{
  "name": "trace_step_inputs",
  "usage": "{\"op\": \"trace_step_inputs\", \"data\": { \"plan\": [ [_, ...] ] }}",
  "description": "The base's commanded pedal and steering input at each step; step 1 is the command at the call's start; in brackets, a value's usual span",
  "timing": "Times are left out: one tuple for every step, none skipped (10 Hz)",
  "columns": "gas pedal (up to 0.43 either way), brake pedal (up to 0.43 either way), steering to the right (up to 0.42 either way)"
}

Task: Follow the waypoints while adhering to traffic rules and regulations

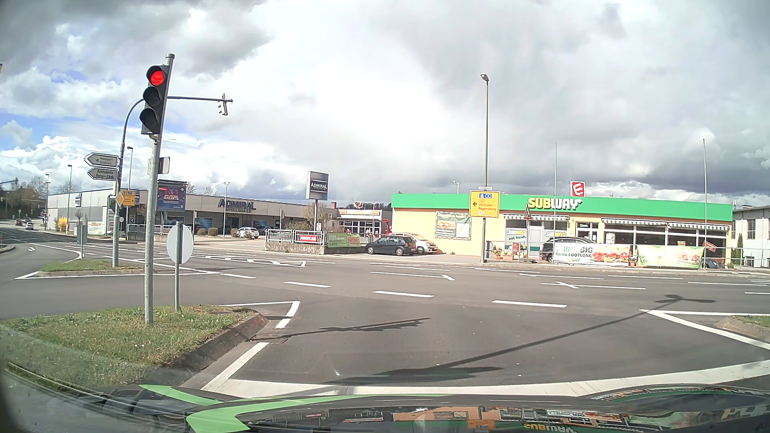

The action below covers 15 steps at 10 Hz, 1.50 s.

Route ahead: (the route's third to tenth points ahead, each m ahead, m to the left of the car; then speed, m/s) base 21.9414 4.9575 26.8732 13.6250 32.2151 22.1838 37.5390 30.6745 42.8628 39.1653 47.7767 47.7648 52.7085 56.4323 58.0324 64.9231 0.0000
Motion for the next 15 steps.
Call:
{"op": "trace_step_inputs", "data": {
  "plan": [
    [0.0, 0.311, 0.012],
    [0.0, 0.311, 0.012],
    [0.0, 0.311, 0.012],
    [0.0, 0.311, 0.012],
    [0.0, 0.311, 0.012],
    [0.0, 0.311, 0.012],
    [0.0, 0.311, 0.012],
    [0.0, 0.311, 0.012],
    [0.0, 0.311, 0.012],
    [0.0, 0.311, 0.012],
    [0.0, 0.311, 0.012],
    [0.0, 0.311, 0.012],
    [0.0, 0.311, 0.012],
    [0.0, 0.311, 0.012],
    [0.0, 0.311, 0.012]
  ]
}}
